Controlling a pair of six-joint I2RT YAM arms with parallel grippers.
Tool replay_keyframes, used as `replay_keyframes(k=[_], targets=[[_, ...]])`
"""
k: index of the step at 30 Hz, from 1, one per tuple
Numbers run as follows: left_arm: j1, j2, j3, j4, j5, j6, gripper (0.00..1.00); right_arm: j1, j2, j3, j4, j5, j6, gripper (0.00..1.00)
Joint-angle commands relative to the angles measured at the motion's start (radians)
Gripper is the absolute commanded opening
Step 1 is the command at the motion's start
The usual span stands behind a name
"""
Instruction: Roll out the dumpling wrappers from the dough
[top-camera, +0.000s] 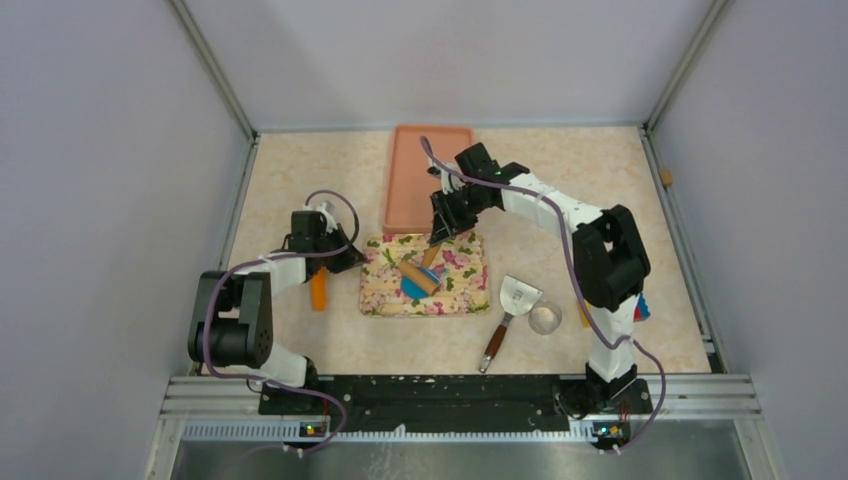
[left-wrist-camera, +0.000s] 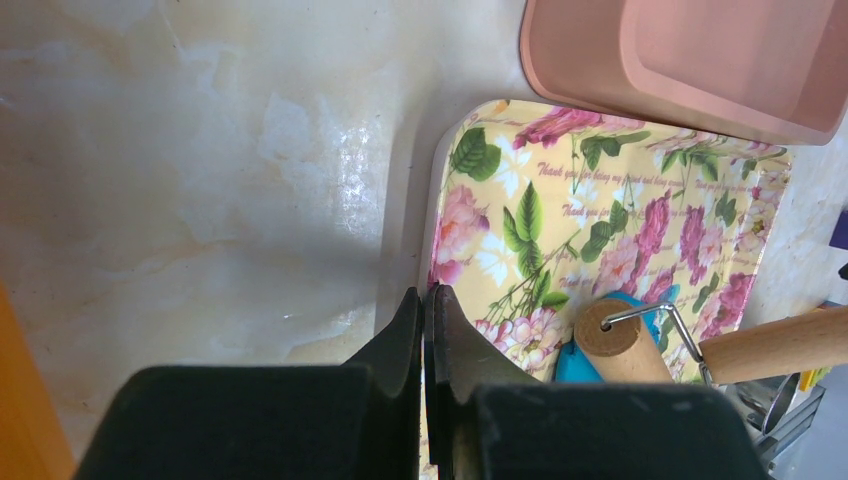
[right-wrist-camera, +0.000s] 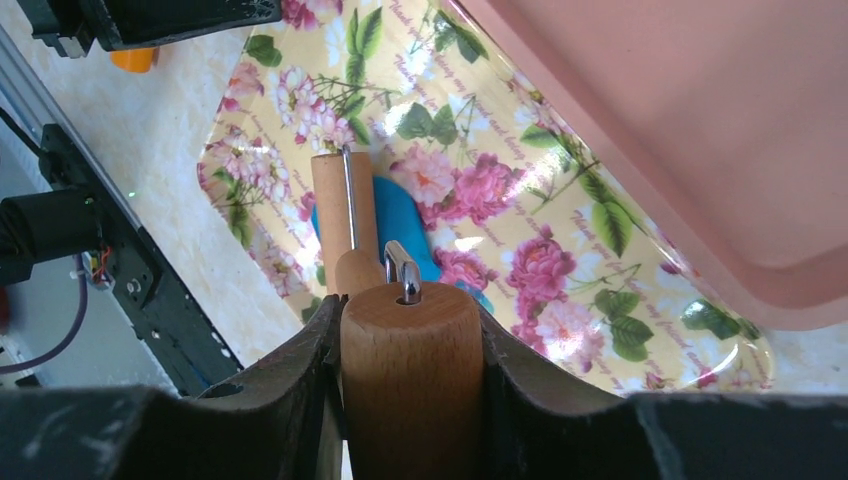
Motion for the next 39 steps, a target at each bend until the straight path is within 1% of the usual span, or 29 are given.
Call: replay_keyframes(k=[1,20,31,39], targets=[[0.014,0.028,0.011,-0.015,-0.082,0.012,0.0,-0.07,0.061,-0.074,0.024,0.533,-0.201,0.0],[0.019,0.014,-0.005,-0.006,-0.082,0.009,0.0,-0.109,0.014,-0.175,0.064,0.592,-0.257,0.0],[0.018,0.014,-0.007,-0.003,-0.08,0.007,0.0,-0.155,-0.012,-0.181,0.066,0.605,-0.274,0.0],[0.018,0.016,-0.007,-0.001,-0.08,0.006,0.0,-0.159,-0.033,-0.176,0.059,0.582,-0.276,0.0]])
